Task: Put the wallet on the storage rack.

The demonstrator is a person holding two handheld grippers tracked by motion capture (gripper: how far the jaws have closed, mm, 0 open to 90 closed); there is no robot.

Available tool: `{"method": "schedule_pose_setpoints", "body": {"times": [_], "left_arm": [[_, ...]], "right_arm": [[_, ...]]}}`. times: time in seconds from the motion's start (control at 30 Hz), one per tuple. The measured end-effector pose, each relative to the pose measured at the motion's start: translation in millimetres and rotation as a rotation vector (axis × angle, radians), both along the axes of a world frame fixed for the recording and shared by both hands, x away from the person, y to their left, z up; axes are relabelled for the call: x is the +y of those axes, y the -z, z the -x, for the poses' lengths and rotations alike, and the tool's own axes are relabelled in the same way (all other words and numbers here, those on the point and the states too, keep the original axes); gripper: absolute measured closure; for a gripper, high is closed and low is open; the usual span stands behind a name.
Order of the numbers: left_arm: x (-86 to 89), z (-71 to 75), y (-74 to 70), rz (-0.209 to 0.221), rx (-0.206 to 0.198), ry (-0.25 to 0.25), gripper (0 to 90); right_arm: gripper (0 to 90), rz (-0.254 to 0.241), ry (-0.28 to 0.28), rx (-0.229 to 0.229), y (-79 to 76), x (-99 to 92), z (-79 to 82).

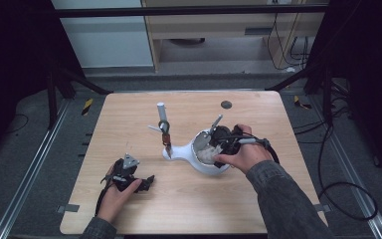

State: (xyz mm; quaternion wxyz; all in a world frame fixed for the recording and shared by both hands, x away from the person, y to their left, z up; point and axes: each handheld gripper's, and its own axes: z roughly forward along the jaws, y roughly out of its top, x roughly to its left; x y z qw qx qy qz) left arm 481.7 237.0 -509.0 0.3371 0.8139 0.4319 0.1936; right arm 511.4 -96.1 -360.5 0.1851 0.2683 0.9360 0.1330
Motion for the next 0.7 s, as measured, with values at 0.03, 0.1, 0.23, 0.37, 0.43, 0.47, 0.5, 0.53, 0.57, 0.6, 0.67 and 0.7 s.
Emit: {"method": "schedule_pose_setpoints", "body": {"times": [0.03, 0.1, 0.23, 0.37, 0.43, 0.47, 0.5, 0.53, 0.57, 0.6, 0.67, 0.7], "left_arm": [[0.0, 0.0, 0.0, 0.000, 0.000, -0.001, 0.5], [0.0, 0.0, 0.0, 0.000, -0.001, -0.001, 0.5], [0.0, 0.0, 0.0, 0.000, -0.001, -0.001, 0.5], [-0.3, -0.2, 0.1, 0.000, 0.000, 0.001, 0.1], [-0.4, -0.1, 0.1, 0.001, 0.001, -0.001, 0.2], [-0.4, -0.1, 0.2, 0.002, 0.002, -0.001, 0.2], [-0.4, -0.1, 0.2, 0.002, 0.002, -0.001, 0.1], [-0.4, -0.1, 0.2, 0.002, 0.002, -0.001, 0.2], [-0.4, -0.1, 0.2, 0.002, 0.002, -0.001, 0.2], [-0.4, -0.1, 0.1, 0.002, 0.002, -0.001, 0.1], [-0.4, -0.1, 0.1, 0.002, 0.002, 0.000, 0.1], [-0.5, -0.1, 0.1, 0.002, 0.002, -0.001, 0.1]], "right_arm": [[12.5, -0.001, 0.000, -0.009, -1.0, -0.9, 0.7], [12.0, -0.007, -0.002, -0.015, -1.9, -1.6, 1.5], [9.7, -0.036, -0.002, -0.035, -4.8, -6.5, 5.8], [9.0, -0.062, 0.004, -0.048, -6.2, -13.3, 8.8], [8.5, -0.074, 0.010, -0.053, -6.5, -16.4, 9.8], [8.5, -0.081, 0.011, -0.056, -6.6, -18.0, 10.3], [8.4, -0.085, 0.014, -0.062, -6.9, -20.4, 10.6], [8.1, -0.088, 0.014, -0.063, -7.3, -21.9, 10.8], [7.9, -0.090, 0.018, -0.066, -7.4, -23.3, 11.0], [7.9, -0.095, 0.022, -0.070, -7.9, -25.8, 11.5], [7.3, -0.109, 0.026, -0.077, -8.4, -29.9, 12.2], [7.0, -0.117, 0.027, -0.081, -9.0, -32.7, 12.2]]}}
